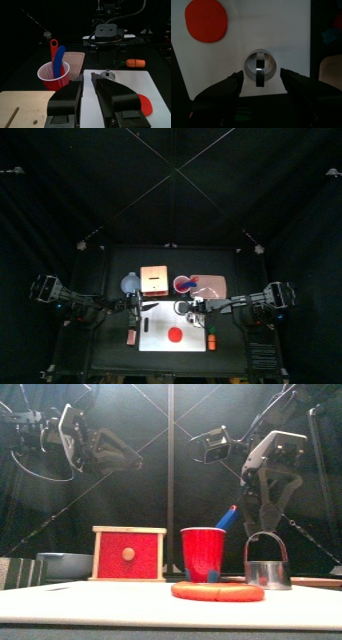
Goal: Get the cutter from the drawer then cut the dough then place the extra dough in the bowl
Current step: Cut the dough
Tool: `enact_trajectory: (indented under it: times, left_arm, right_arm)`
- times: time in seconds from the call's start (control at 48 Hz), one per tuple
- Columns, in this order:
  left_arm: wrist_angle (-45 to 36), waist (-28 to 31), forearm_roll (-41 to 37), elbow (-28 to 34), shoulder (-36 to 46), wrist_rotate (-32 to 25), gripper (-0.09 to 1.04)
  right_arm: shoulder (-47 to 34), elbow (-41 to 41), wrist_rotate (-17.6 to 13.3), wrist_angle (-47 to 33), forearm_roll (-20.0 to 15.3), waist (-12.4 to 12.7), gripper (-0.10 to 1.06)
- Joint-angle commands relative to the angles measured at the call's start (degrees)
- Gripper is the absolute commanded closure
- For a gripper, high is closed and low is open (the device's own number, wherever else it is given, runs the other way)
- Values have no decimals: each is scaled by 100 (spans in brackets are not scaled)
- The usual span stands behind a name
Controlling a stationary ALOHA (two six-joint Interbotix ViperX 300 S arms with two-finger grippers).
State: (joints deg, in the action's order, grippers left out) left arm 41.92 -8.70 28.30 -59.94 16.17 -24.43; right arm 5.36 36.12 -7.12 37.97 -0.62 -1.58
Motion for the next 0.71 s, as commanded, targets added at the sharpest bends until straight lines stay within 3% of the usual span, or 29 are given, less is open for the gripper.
enact_trajectory:
  times: [0.021,0.5,0.708]
  left_arm:
    - [53,-9,0,62,0,9,30]
    - [53,-9,0,9,-9,9,30]
    - [44,-9,18,9,-97,9,30]
  right_arm:
    - [0,-26,-18,-88,0,26,12]
    - [53,-264,-26,334,-185,-26,46]
    - [-35,-782,-35,466,-211,-352,48]
